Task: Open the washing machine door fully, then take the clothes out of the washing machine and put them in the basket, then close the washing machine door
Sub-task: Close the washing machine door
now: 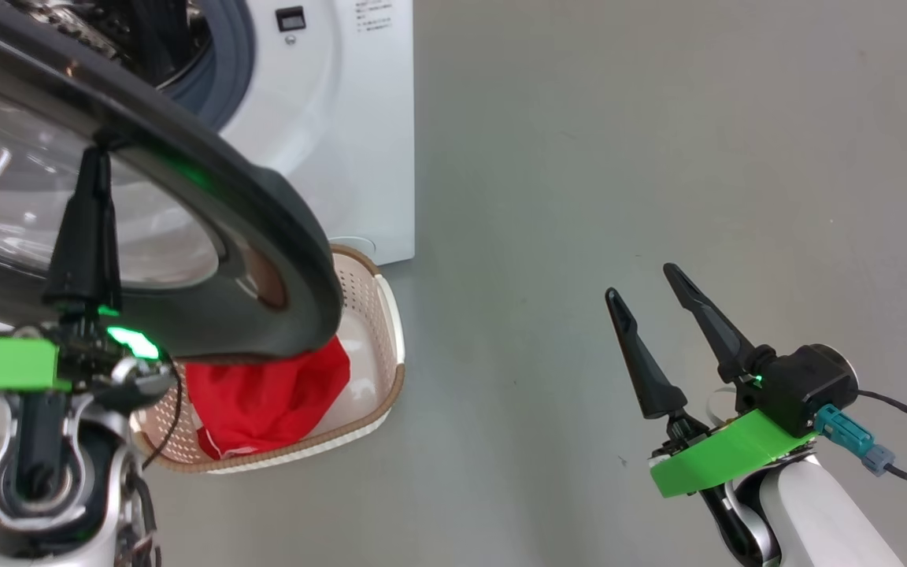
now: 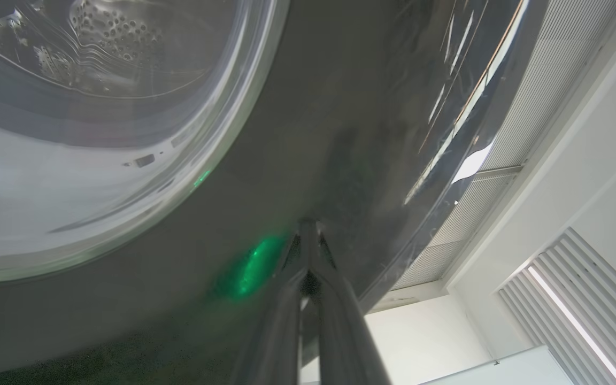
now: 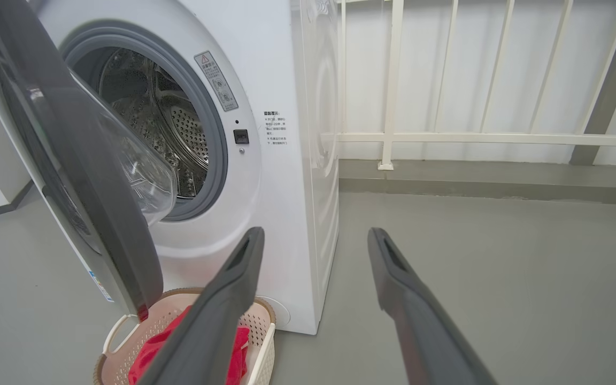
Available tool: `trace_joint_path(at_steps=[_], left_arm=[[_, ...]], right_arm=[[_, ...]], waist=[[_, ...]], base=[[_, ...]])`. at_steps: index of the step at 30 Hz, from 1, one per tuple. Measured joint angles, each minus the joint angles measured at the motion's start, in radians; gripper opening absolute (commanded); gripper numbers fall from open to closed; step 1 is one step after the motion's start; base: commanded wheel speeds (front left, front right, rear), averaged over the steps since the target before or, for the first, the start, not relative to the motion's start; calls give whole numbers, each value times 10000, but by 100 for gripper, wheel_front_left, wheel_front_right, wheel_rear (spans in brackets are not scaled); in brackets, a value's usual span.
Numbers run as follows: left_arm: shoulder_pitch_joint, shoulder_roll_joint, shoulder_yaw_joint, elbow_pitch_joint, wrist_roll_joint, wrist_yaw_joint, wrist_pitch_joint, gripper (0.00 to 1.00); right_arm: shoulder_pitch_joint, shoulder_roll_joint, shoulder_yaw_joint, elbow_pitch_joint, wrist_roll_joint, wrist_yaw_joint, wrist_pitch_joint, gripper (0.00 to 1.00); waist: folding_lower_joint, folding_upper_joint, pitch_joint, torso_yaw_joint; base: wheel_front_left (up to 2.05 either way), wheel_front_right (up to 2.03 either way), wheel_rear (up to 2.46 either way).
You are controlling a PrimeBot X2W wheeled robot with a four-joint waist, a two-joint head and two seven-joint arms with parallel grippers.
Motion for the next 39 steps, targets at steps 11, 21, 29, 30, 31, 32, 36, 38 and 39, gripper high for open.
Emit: trace_joint_path(at_steps=[11, 21, 29, 30, 31, 32, 36, 38, 39], left_arm=[[-1226, 69, -4, 1020, 431, -100, -349, 0], [-2279, 274, 161, 1762, 527, -102, -564, 0], [-3107, 420, 314, 2330, 581, -213, -637, 0], [-3187, 462, 313, 2439, 587, -267, -637, 0], [-3285, 499, 309, 2560, 604, -274, -637, 0], [-3358, 539, 313, 2658, 612, -311, -635, 0], [-3550, 589, 336, 2978, 608, -433, -577, 0], [-3591, 591, 330, 3089, 608, -454, -568, 0], [-3605, 591, 324, 3143, 608, -489, -531, 0]], right_arm=[[-198, 17, 8, -38, 15, 0, 0, 100], [-370, 33, 35, -81, 79, 0, 0, 100], [-551, 58, 161, -98, 82, 0, 0, 100], [-574, 56, 161, -107, 82, 0, 0, 100], [-584, 56, 163, -109, 82, 0, 0, 100], [-588, 56, 167, -111, 82, 0, 0, 100], [-592, 52, 173, -111, 84, 0, 0, 100], [-593, 50, 171, -113, 84, 0, 0, 100], [-593, 50, 165, -113, 84, 0, 0, 100]], waist=[[0, 0, 326, -256], [0, 0, 599, -497], [0, 0, 902, -746], [0, 0, 944, -767], [0, 0, 980, -784], [0, 0, 1013, -802], [0, 0, 1084, -881], [0, 0, 1101, -896], [0, 0, 1102, -891]], base=[[0, 0, 0], [0, 0, 0], [0, 0, 0], [0, 0, 0], [0, 0, 0], [0, 0, 0], [0, 0, 0], [0, 0, 0], [0, 0, 0]])
